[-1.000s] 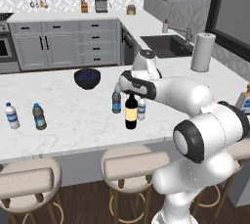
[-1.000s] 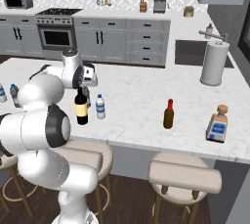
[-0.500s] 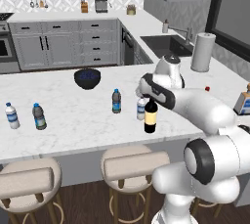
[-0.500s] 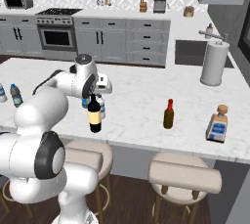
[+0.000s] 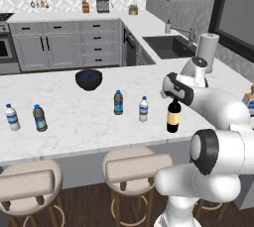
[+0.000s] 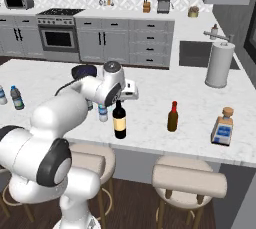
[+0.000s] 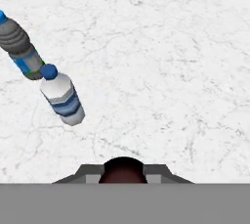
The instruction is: Move the plastic bottles in the middle to the plastics group, and the glass bottles in the middle to the glass group.
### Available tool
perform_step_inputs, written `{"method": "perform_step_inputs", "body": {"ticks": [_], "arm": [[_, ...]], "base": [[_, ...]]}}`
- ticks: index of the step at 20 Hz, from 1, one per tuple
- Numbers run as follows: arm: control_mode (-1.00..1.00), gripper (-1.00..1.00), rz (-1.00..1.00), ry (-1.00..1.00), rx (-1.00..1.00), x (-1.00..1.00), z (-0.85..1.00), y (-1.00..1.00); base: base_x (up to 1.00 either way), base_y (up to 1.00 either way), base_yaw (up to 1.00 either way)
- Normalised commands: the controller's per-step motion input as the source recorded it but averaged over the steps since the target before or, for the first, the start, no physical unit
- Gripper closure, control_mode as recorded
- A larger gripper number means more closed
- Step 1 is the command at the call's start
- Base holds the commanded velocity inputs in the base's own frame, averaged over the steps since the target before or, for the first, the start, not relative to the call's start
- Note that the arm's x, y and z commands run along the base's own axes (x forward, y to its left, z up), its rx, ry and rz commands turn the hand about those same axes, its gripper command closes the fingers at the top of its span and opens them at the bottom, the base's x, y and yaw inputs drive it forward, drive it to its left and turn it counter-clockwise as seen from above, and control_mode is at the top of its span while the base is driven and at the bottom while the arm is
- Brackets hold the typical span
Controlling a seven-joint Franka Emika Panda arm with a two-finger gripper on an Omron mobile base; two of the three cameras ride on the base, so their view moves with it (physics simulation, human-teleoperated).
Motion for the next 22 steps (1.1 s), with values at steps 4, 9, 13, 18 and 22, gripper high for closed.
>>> {"method": "perform_step_inputs", "body": {"ticks": [4, 9, 13, 18, 22], "arm": [[-1.00, 1.00, 0.00, 0.00, -0.02, 0.25, 0.00, -0.89], [-1.00, 1.00, 0.00, 0.00, -0.05, 0.25, 0.00, -0.85], [-1.00, 1.00, 0.02, 0.00, -0.08, 0.14, -0.01, -0.90], [-1.00, 1.00, 0.09, 0.00, -0.08, 0.12, -0.06, -0.88], [-1.00, 1.00, 0.21, -0.03, -0.05, 0.14, -0.07, -0.71]], "base": [[0.00, 0.00, 0.00], [0.00, 0.00, 0.00], [0.00, 0.00, 0.00], [0.00, 0.00, 0.00], [0.00, 0.00, 0.00]]}}
